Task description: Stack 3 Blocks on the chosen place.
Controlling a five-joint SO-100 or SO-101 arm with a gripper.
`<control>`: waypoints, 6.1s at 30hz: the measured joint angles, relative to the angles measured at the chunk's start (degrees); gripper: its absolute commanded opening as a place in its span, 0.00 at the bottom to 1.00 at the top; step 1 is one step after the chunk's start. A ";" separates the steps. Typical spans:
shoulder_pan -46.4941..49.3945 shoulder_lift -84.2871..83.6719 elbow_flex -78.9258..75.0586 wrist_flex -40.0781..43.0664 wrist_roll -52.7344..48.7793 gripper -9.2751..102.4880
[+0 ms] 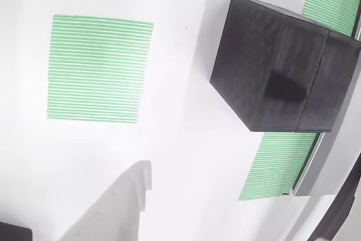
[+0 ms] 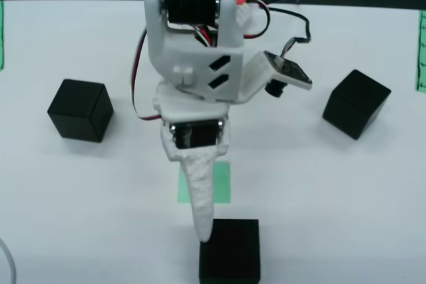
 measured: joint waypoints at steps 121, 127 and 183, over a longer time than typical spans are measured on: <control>2.55 8.96 18.19 1.58 4.31 0.37; 2.46 8.96 18.19 1.58 4.31 0.45; -48.78 18.72 26.28 8.00 11.87 0.50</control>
